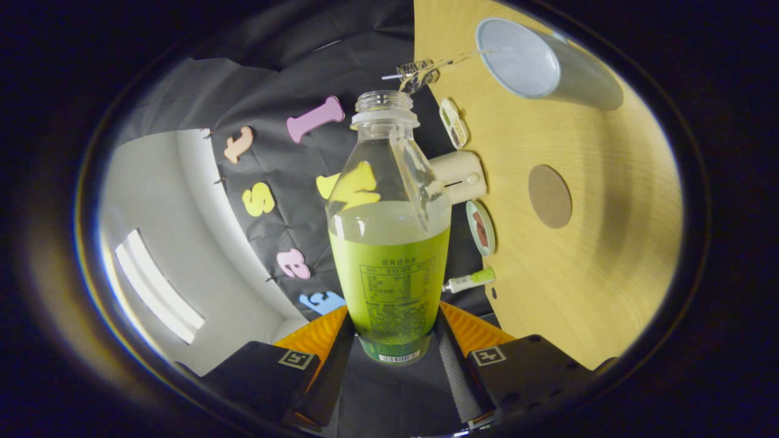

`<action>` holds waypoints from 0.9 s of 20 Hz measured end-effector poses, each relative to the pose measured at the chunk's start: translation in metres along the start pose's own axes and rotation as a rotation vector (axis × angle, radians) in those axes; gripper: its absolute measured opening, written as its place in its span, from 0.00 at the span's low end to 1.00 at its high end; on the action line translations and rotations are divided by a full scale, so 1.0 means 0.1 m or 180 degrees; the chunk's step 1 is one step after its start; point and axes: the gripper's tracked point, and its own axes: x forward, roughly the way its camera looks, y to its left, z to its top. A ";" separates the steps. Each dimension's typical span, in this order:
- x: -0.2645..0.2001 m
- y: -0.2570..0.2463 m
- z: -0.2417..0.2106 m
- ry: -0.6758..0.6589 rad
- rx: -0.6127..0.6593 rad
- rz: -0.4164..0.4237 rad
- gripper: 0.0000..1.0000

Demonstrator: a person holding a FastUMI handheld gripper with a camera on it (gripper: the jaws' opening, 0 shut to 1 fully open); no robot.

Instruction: Take the bottle from table, then pour the juice into the cup, finally place the bottle on the coaster

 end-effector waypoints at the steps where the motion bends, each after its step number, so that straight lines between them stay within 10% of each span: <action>1: 0.00 0.01 0.00 -0.0001 0.0021 0.0008 0.78; 18: 0.02 0.28 0.07 0.0025 0.0368 0.0334 0.78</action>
